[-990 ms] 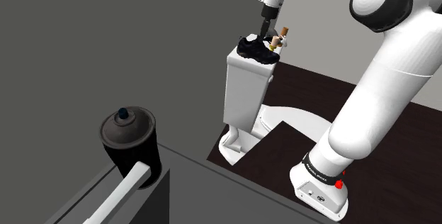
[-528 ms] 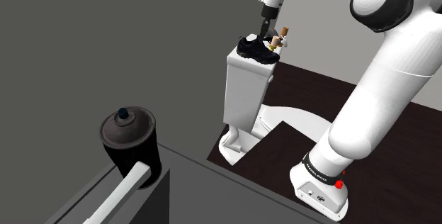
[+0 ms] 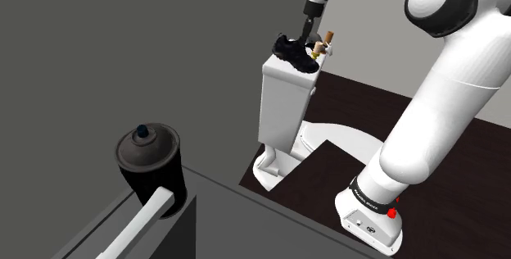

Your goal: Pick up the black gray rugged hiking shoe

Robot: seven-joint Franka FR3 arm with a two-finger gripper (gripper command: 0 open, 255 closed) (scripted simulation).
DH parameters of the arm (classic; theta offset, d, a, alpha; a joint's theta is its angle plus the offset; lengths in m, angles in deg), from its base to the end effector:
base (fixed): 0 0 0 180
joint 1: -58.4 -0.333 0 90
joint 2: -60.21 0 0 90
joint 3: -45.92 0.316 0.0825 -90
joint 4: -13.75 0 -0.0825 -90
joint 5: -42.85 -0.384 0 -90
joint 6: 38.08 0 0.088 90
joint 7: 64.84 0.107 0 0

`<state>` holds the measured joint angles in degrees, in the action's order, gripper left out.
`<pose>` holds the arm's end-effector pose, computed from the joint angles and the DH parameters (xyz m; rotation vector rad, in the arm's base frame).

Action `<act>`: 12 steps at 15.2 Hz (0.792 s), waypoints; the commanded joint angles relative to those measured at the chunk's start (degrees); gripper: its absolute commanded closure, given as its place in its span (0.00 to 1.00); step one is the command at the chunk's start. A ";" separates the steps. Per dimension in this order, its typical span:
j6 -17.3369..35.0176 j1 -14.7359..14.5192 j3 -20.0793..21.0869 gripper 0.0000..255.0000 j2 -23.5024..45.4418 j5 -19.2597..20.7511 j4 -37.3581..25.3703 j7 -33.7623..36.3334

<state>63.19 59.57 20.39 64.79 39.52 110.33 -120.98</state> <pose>0.5301 -0.2519 0.5456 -3.0320 -0.7809 -0.0350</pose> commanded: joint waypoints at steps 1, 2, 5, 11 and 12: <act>-1.63 0.07 -0.05 1.00 0.17 -0.07 -1.84 -0.03; -2.42 0.10 -0.06 1.00 0.24 -0.10 -2.69 -0.03; -4.82 0.21 -0.12 1.00 0.53 -0.21 -5.35 -0.06; -9.06 0.48 -0.26 1.00 1.39 -0.58 -10.36 -0.19; -9.07 0.49 -0.26 1.00 1.39 -0.58 -10.37 -0.19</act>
